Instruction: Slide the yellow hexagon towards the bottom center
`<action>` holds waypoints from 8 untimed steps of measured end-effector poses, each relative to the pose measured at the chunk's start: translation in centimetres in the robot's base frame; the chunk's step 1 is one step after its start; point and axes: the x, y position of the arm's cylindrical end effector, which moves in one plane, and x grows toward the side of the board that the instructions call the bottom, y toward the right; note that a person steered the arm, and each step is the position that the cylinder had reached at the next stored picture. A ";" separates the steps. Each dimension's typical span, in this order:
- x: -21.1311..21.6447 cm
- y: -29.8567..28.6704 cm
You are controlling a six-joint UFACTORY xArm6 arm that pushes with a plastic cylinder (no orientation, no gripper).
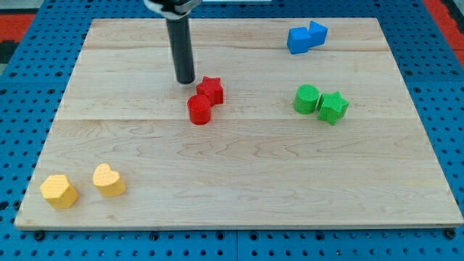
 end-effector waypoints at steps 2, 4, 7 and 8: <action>-1.3 -0.6; -2.3 -5.7; -2.3 -11.6; 2.6 -11.9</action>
